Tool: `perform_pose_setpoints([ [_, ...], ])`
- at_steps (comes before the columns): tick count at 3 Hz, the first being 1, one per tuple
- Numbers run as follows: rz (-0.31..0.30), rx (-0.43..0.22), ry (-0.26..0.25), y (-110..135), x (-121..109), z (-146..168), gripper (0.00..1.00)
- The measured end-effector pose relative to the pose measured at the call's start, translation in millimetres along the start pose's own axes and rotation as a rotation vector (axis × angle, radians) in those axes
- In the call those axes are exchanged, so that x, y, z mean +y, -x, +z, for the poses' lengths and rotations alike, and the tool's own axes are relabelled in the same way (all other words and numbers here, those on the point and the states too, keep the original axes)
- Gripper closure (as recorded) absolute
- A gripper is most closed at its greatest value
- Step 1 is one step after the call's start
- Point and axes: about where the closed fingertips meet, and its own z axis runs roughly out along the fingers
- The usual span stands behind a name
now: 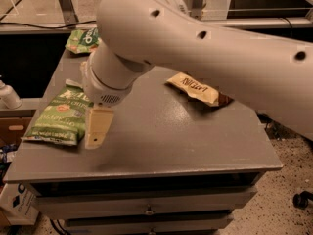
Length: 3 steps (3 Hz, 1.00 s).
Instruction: Pick green jalapeno chip bag
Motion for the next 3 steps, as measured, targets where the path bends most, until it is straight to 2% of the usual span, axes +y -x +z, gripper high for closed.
perform_pose_setpoints([
  [1, 0.009, 0.037, -0.005, 8, -9, 42, 0.00],
  [2, 0.028, 0.064, 0.001, 18, -13, 70, 0.00],
  [3, 0.041, 0.091, 0.008, 22, -12, 88, 0.18],
])
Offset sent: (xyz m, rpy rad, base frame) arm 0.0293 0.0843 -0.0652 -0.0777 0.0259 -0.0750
